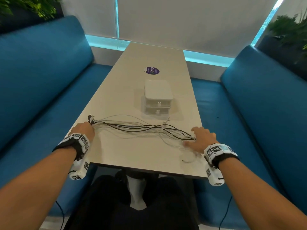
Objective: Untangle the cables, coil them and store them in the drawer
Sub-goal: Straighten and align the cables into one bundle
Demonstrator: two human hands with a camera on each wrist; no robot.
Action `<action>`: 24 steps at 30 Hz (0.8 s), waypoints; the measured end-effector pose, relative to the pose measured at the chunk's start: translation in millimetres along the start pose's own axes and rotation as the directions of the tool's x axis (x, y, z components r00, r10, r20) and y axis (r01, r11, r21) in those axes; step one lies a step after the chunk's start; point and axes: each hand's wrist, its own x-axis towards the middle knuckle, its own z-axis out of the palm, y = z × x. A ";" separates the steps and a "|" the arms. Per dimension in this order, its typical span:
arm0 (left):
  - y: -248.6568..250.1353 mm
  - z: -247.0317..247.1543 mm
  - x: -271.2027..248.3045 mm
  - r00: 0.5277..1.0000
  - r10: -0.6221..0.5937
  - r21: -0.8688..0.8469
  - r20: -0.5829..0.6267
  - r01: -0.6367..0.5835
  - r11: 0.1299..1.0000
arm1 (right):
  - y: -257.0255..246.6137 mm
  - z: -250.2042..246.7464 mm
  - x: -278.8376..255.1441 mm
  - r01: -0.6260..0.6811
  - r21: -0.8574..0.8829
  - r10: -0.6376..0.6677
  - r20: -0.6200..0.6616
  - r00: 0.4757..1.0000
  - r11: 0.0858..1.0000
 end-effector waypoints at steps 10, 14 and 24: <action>4.1 -7.4 -15.7 1.000 0.024 0.065 0.009 -0.025 0.998 | -81.3 -10.5 12.1 0.498 0.167 -0.471 -0.175 0.865 0.851; 2.6 -7.1 -15.8 1.000 0.022 0.082 0.014 -0.023 0.996 | -94.5 -12.0 14.3 0.391 -0.110 -0.400 -0.082 0.913 0.914; 4.6 -7.3 -16.4 0.998 0.060 0.131 0.007 -0.061 0.989 | -45.4 -0.3 4.0 0.396 0.039 -0.396 0.011 0.918 0.918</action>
